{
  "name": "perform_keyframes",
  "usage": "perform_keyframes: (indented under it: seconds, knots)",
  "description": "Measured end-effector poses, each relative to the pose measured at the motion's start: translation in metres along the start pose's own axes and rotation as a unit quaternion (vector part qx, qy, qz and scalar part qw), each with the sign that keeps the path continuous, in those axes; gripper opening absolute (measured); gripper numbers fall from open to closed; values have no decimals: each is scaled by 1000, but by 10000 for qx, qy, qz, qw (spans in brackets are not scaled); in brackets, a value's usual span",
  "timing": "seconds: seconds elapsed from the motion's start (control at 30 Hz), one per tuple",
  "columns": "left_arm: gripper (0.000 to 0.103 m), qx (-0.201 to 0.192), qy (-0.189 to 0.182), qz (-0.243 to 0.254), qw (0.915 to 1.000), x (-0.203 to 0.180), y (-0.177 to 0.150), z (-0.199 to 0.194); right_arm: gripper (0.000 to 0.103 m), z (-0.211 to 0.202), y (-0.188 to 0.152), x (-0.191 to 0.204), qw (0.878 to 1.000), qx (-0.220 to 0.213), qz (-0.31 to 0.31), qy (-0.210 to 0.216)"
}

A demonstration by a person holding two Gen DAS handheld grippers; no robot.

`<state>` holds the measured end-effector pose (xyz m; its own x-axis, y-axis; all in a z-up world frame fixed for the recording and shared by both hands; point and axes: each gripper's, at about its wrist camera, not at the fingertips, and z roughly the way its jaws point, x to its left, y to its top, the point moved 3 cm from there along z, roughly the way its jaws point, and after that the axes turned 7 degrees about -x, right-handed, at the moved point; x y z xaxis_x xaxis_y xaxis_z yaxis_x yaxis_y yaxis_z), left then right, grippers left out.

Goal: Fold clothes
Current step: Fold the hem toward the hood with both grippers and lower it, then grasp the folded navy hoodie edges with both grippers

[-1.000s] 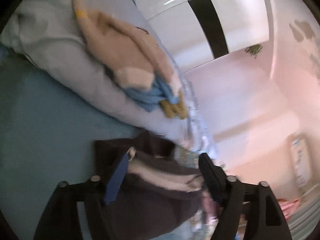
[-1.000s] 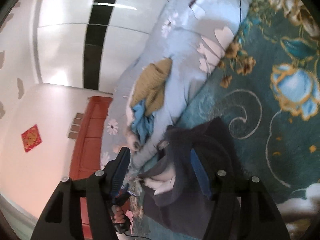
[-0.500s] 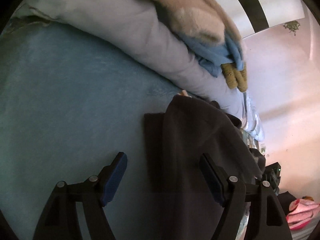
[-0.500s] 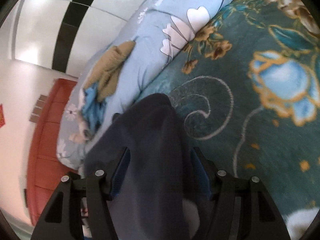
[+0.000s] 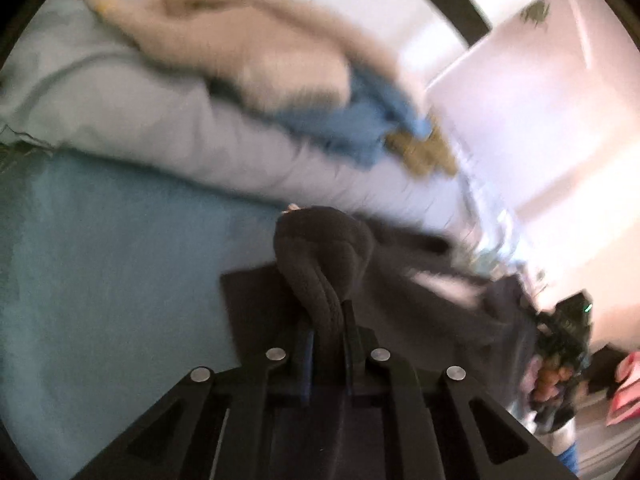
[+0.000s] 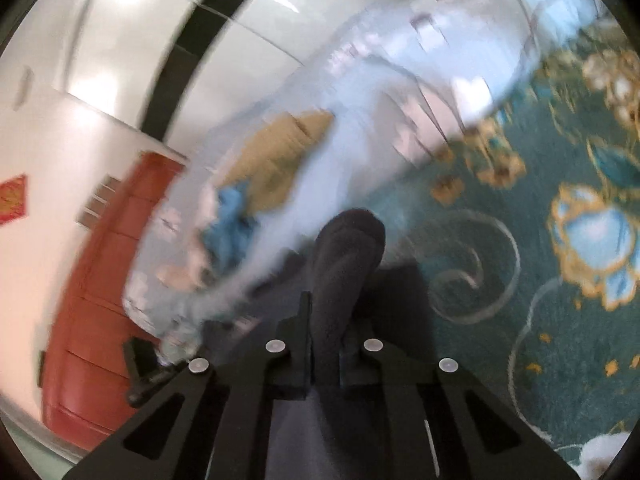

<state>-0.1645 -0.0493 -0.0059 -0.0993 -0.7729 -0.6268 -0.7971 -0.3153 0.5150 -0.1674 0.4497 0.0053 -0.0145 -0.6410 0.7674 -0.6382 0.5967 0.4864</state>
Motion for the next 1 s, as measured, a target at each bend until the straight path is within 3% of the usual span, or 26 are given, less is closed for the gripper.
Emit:
perform_keyframes:
  seconds: [0.07, 0.17, 0.33, 0.4, 0.63, 0.73, 0.77, 0.8, 0.87, 0.93, 1.0]
  knots:
    - [11, -303, -242, -193, 9991, 1, 10, -16, 9, -5, 12, 9, 9998, -151, -107, 113]
    - [11, -672, -437, -434, 9958, 6, 25, -31, 9, 4, 21, 3, 9998, -158, -105, -114]
    - [11, -150, 239, -833, 9961, 53, 12, 8, 9, 34, 9, -47, 9973, 161, 483, -536]
    - [11, 26, 341, -975, 9947, 66, 3, 22, 9, 44, -1, -65, 9946, 335, 612, -763]
    - [14, 123, 370, -1165, 9924, 71, -2, 32, 9, 50, -10, -84, 9926, 454, 928, -631]
    - [17, 94, -55, -1520, 9883, 68, -5, 16, 13, 37, -9, -71, 9951, 419, 728, -526]
    - [22, 31, -223, -1631, 9863, 67, -7, 8, 18, 29, -10, -66, 9960, 380, 652, -488]
    - [27, -42, -323, -1604, 9865, 63, -10, -3, 35, 19, -12, -63, 9966, 327, 585, -476]
    - [67, -184, -409, -1472, 9881, 55, -16, -23, 61, -8, -21, -58, 9978, 157, 461, -439]
    - [88, -280, -393, -1264, 9908, 48, -31, -45, 70, -33, -36, -57, 9982, 82, 432, -404]
    - [91, -307, -521, -1204, 9909, 51, -49, -66, 76, -53, -61, -60, 9973, 178, 603, -371]
